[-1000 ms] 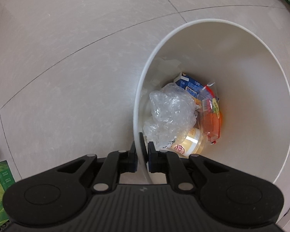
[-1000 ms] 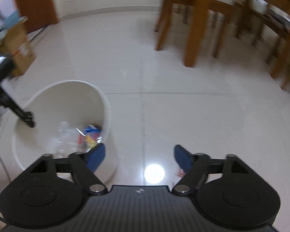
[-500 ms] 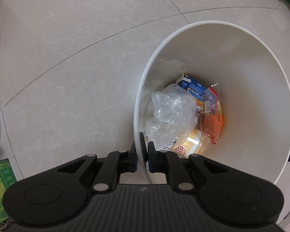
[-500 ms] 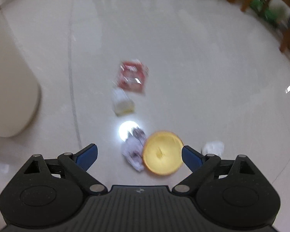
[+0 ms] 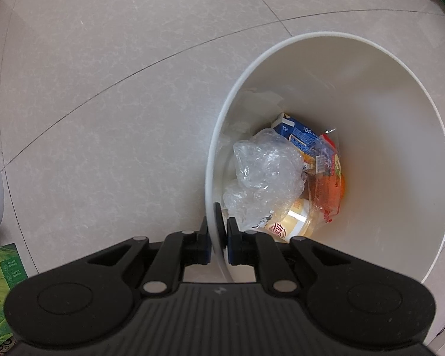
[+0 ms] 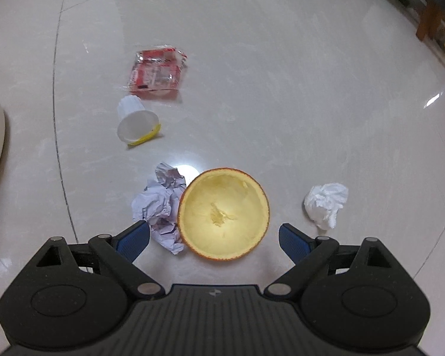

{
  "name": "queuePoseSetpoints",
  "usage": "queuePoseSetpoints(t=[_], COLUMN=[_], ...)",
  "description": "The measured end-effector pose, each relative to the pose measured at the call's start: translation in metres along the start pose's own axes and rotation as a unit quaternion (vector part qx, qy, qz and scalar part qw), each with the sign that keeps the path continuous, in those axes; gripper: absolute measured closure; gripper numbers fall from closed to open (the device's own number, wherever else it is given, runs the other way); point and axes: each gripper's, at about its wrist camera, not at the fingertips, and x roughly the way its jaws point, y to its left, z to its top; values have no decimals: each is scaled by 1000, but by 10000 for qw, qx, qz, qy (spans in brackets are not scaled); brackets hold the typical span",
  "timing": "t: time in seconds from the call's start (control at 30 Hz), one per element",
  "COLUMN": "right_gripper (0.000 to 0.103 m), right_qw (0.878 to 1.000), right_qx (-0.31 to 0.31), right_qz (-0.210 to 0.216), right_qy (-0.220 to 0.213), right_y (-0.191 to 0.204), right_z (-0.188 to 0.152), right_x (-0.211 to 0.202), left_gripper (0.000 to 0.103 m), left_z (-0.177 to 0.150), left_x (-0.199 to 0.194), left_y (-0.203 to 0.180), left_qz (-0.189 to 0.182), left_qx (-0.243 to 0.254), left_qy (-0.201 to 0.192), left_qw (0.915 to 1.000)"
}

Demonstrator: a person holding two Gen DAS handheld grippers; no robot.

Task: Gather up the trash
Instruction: 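Grasp the second orange peel half with the right gripper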

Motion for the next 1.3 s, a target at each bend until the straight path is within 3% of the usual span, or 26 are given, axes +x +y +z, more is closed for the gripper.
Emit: queuePoseSetpoints(t=[0.63,1.07,1.3], right_gripper=[8,24,26], right_qw=[9991,9978,9988], right_qx=[410,599,343], right_qz=[-30,120,-1], right_qy=[133,261,363], right_y=[-9,-9,-1], right_z=[6,10,13], right_x=[35,40,18], left_gripper=[95,95,95], left_z=[0,-1,0], left_x=[1,1,-1], left_y=[-1,-1,0], left_qz=[31,27,0], left_qx=[-35,-70,-98], left_qy=[11,9,5], left_qw=[10000,10000,10000])
